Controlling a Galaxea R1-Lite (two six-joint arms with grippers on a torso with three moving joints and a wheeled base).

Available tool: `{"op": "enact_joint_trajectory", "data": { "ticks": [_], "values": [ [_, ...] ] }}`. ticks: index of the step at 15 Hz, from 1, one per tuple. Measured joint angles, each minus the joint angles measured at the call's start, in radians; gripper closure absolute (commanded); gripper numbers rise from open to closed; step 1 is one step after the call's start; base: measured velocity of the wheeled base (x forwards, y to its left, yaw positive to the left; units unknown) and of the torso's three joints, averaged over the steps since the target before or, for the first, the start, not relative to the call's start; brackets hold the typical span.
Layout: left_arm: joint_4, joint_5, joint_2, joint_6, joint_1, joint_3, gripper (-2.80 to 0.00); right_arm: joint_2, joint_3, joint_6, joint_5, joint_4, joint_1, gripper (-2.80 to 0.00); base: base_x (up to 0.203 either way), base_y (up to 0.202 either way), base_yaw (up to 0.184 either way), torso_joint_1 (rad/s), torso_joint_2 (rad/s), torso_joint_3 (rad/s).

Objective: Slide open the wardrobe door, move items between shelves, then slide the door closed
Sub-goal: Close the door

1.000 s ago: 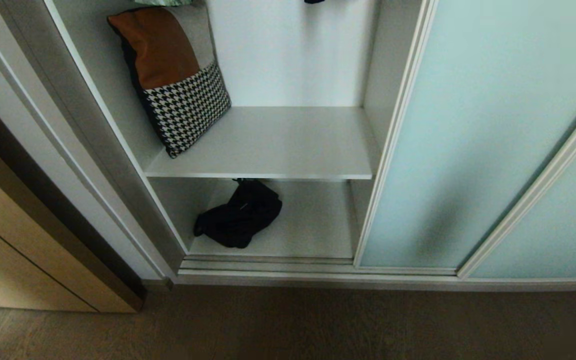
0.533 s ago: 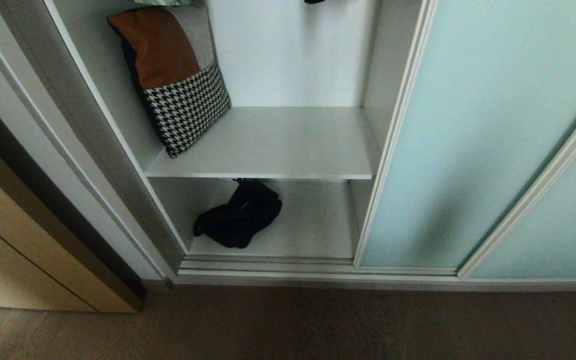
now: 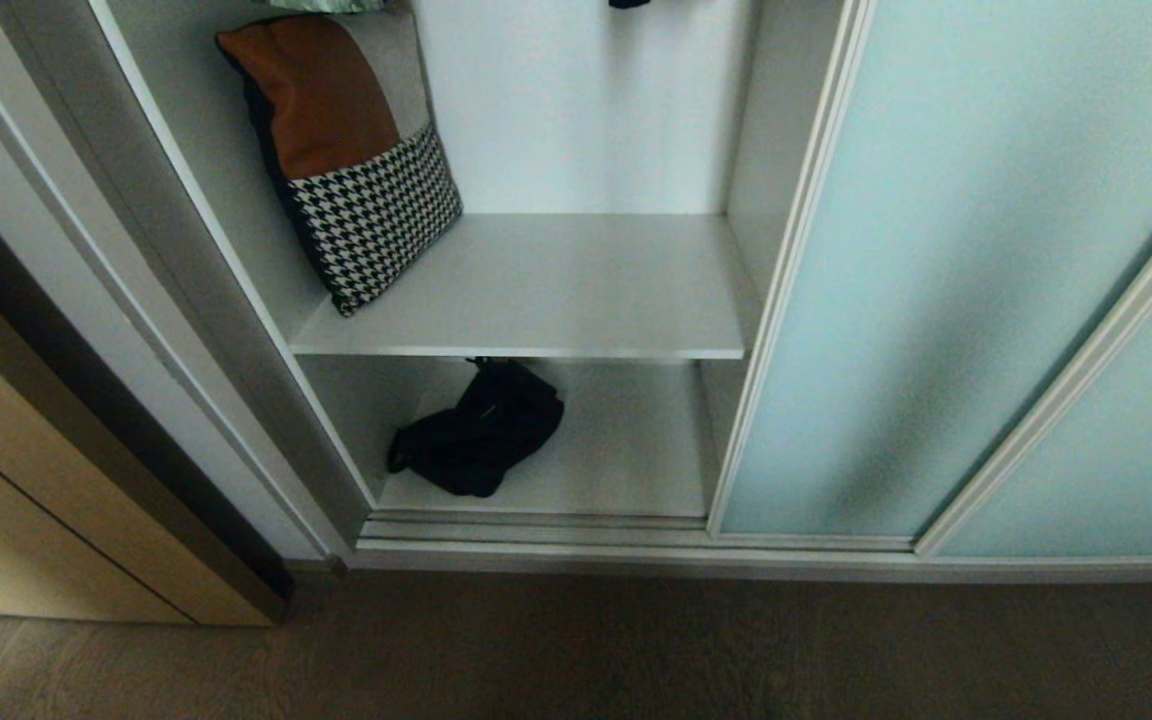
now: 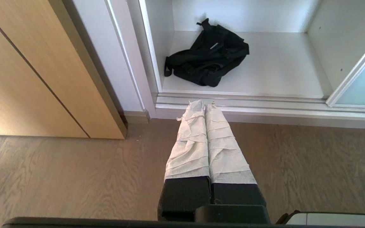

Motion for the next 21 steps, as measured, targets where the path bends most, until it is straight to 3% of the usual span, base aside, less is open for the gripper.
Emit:
{"op": "enact_joint_trajectory", "data": {
  "ticks": [5, 10, 12, 16, 21],
  "values": [
    [0.0, 0.0, 0.0, 0.0, 0.0, 0.0, 0.0, 0.352, -0.411, 0.031, -0.231, 0.023, 0.06, 0.0, 0.0, 0.0, 0.0, 0.0, 0.0, 0.0],
    [0.0, 0.0, 0.0, 0.001, 0.0, 0.0, 0.0, 0.65, -0.643, 0.151, -0.288, 0.026, 0.057, 0.0, 0.0, 0.0, 0.0, 0.0, 0.0, 0.0],
    [0.0, 0.0, 0.0, 0.0, 0.0, 0.0, 0.0, 0.753, -0.728, 0.187, -0.28, 0.022, -0.001, 0.0, 0.0, 0.0, 0.0, 0.0, 0.0, 0.0],
    [0.0, 0.0, 0.0, 0.001, 0.0, 0.0, 0.0, 0.875, -0.88, 0.156, -0.273, 0.025, -0.107, 0.0, 0.0, 0.0, 0.0, 0.0, 0.0, 0.0],
    [0.0, 0.0, 0.0, 0.0, -0.001, 0.0, 0.0, 0.985, -1.008, 0.127, -0.22, 0.054, -0.348, 0.0, 0.0, 0.0, 0.0, 0.0, 0.0, 0.0]
  ]
}}
